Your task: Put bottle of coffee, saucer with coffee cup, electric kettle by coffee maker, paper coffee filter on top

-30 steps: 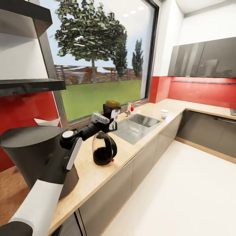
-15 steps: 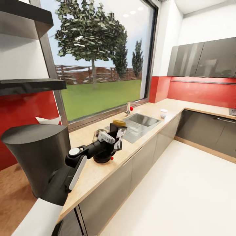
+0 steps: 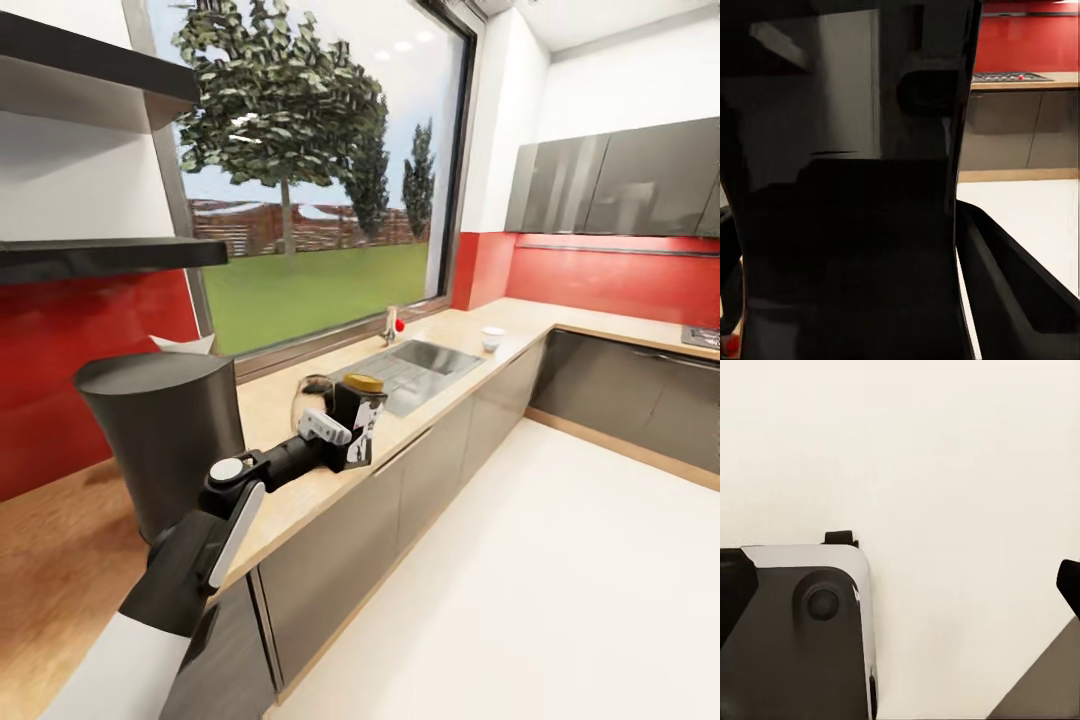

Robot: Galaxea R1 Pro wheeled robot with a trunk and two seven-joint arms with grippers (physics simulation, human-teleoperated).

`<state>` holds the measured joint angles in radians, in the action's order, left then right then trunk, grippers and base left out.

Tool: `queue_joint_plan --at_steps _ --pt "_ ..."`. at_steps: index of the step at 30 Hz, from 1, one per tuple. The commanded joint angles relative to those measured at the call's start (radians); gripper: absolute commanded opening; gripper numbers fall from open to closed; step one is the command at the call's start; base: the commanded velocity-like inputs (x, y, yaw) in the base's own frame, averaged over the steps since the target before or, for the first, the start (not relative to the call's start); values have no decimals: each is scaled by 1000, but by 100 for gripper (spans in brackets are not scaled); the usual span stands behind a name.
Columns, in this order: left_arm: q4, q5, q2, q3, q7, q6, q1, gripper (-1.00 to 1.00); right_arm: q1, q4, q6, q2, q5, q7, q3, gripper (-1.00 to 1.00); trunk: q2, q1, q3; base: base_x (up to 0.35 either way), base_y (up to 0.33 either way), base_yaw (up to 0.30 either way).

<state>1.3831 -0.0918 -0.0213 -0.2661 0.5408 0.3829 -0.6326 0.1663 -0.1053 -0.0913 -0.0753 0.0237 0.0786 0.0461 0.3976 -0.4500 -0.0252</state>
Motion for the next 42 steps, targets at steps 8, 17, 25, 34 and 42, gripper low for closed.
queue_joint_plan --at_steps 8,17,25,34,42 --pt "-1 -11 0 -3 2 9 0 -100 1 1 -4 0 3 1 5 100 2 0 -2 -337 132 0" --pt "-1 -12 -2 -4 2 6 13 -100 1 1 -4 0 3 2 5 100 2 0 -2 -337 41 138" --pt "-1 -12 -2 -4 2 7 16 -100 1 1 -4 0 2 3 6 100 2 0 -2 -176 1 24" --pt "-1 -12 -3 -5 1 5 30 -100 1 1 -4 -1 4 3 6 100 2 0 -2 -70 -37 1" --pt "-1 -11 0 -4 2 4 36 -100 1 1 -4 -1 4 3 6 100 2 0 -2 -167 -105 162"
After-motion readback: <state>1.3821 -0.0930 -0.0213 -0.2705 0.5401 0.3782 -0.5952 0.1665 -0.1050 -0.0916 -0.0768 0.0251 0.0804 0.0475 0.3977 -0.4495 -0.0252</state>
